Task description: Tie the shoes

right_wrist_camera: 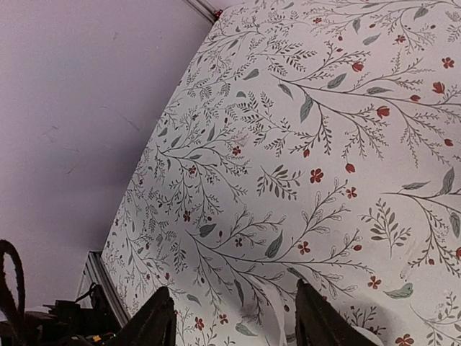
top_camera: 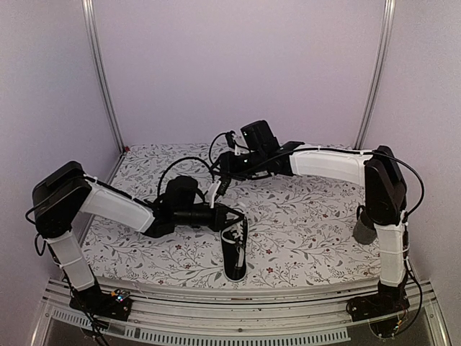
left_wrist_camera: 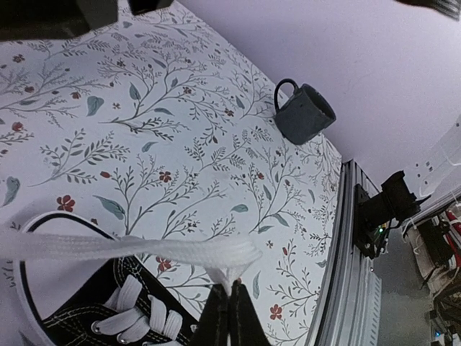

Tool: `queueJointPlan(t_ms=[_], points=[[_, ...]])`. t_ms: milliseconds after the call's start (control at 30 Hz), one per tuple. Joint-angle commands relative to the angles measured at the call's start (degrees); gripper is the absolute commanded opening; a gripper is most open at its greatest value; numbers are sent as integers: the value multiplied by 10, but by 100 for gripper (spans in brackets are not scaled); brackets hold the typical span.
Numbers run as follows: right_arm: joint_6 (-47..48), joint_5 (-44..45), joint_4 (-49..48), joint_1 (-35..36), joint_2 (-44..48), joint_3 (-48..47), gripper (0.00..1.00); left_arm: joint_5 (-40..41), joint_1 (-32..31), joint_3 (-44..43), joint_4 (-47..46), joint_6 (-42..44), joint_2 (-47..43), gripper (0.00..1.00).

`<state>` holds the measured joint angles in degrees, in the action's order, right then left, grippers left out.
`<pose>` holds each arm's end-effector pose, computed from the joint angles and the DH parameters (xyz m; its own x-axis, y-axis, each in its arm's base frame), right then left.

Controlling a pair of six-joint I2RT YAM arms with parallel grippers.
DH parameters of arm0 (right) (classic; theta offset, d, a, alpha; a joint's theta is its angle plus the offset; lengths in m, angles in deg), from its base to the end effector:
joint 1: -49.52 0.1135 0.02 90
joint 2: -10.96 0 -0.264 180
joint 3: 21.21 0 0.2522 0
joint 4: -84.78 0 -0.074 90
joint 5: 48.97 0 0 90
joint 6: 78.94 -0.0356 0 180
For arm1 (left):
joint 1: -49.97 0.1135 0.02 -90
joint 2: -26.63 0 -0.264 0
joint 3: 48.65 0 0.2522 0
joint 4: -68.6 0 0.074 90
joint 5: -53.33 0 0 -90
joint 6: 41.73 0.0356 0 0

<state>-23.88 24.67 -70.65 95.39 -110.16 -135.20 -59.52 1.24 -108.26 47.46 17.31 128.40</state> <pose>0.3401 0.3649 0.2514 -0.7899 -0.0251 -0.6127 -0.4918 0.6227 0.6086 0.2274 -0.2801 0.1644 -0.6822 0.0586 -0.7288 0.6773 0.4263 -0.5996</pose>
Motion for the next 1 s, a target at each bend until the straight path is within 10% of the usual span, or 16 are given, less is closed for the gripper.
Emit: queueJointPlan(t_ms=[0,333,633,967], points=[[35,-7,35,2,-5,-21,69,18,5,13,-24,-24,-21,0],[99,65,11,-64,212,225,86,58,9,16,18,-78,-41,0],[119,-17,-179,-56,339,527,54,69,16,3,76,-104,-51,0],[172,-3,-211,1,223,478,50,56,24,-15,96,-105,-55,0]])
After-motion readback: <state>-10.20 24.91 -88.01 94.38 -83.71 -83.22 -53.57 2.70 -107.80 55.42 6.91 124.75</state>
